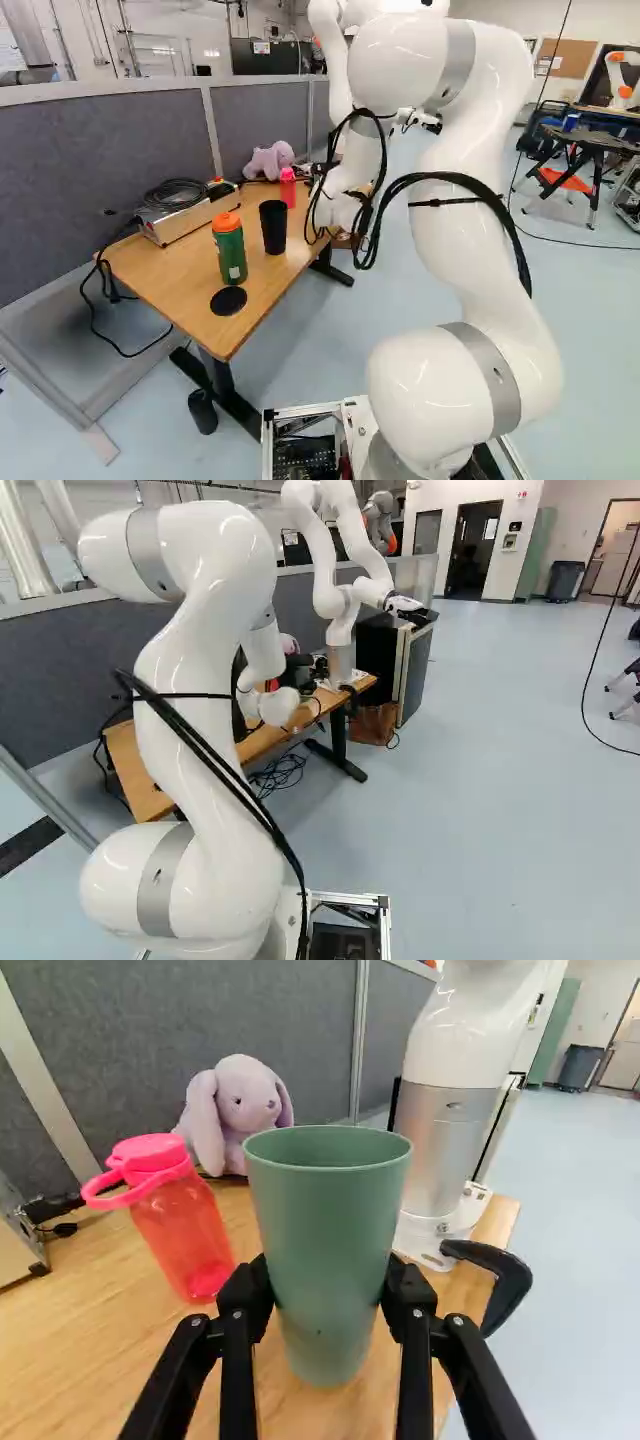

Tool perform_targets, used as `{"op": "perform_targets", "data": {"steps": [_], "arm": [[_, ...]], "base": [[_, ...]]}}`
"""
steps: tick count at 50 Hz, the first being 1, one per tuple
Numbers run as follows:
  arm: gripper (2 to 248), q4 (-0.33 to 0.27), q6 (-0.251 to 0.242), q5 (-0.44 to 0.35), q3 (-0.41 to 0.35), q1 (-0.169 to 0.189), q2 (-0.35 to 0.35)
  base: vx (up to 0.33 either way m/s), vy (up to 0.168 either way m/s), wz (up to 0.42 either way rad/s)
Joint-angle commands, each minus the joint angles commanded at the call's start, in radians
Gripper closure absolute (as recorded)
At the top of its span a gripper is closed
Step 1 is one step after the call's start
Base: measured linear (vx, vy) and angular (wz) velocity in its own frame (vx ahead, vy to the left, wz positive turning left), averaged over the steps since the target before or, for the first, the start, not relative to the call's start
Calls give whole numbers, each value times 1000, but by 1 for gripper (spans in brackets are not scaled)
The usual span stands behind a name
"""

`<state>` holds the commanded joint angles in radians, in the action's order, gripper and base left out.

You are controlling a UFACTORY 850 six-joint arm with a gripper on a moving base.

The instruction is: Place the green cup on the table

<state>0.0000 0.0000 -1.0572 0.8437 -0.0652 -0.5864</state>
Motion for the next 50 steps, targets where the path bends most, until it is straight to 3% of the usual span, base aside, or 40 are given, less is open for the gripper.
{"op": "perform_targets", "data": {"steps": [24,34,35,39,40,44,45,49,50], "arm": [[126,0,0,-43,161,-22,-158],[126,0,0,-44,180,-26,-177],[101,0,0,-44,181,-26,-178],[101,0,0,-44,182,-26,-179],[67,0,0,-44,182,-26,-179],[67,0,0,-44,182,-26,-179],[32,0,0,-44,182,-26,-179],[32,0,0,-44,182,-26,-179],[4,0,0,-44,182,-26,-179]], "base": [[0,0,0],[0,0,0],[0,0,0],[0,0,0],[0,0,0],[0,0,0],[0,0,0],[0,0,0],[0,0,0]]}}
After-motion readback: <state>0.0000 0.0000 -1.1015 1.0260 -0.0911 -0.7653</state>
